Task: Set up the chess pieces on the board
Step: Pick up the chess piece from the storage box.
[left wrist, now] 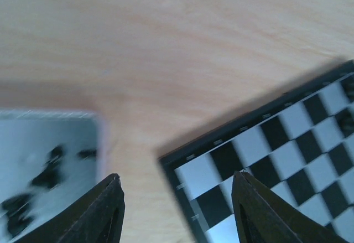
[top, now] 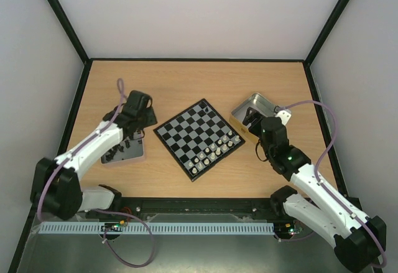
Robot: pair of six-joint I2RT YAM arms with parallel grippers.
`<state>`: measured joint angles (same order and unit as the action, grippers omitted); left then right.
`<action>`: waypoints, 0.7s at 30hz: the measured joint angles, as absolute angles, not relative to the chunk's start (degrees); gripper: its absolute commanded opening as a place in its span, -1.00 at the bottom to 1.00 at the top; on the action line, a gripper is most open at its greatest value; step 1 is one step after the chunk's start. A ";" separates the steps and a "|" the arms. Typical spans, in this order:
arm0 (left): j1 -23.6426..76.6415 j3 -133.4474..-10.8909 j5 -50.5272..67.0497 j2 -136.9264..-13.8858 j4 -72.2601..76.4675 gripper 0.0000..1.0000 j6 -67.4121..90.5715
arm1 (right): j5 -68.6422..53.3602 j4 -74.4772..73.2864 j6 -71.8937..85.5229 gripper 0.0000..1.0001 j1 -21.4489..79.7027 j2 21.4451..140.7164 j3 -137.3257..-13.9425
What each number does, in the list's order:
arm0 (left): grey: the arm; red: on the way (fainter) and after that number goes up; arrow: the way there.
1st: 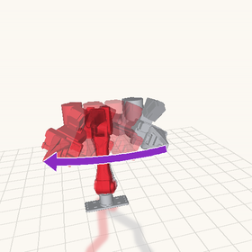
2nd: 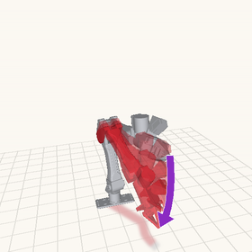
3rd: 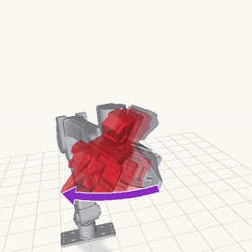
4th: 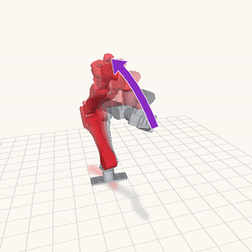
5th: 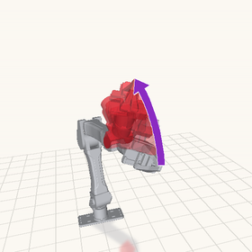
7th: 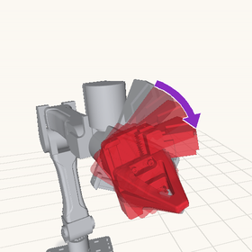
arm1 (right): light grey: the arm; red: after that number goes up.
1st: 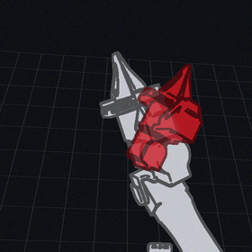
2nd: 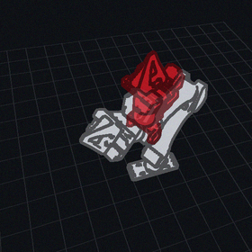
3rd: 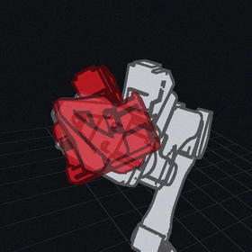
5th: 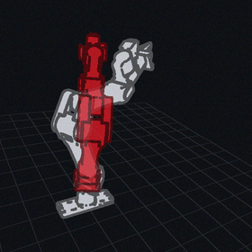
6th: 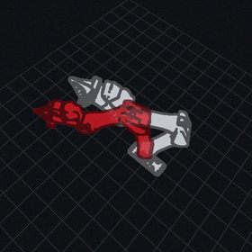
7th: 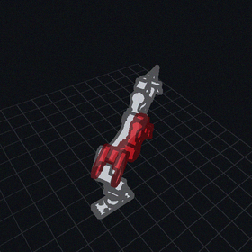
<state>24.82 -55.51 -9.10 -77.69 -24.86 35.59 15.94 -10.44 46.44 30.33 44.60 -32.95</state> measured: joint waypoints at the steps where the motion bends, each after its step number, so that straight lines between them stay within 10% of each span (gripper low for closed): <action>1: 23.57 -52.75 -9.08 -75.18 -25.34 0.11 36.21 | 16.08 -10.26 46.30 0.97 30.33 44.34 -32.88; 21: 8.16 -33.74 -7.84 -66.11 -26.94 -0.39 42.68 | 16.95 -8.43 48.07 0.91 30.33 44.91 -31.97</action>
<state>8.16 -33.74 -7.84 -66.11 -26.94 42.68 16.95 -8.43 48.07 30.33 44.91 -31.97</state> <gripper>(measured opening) 0.330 0.966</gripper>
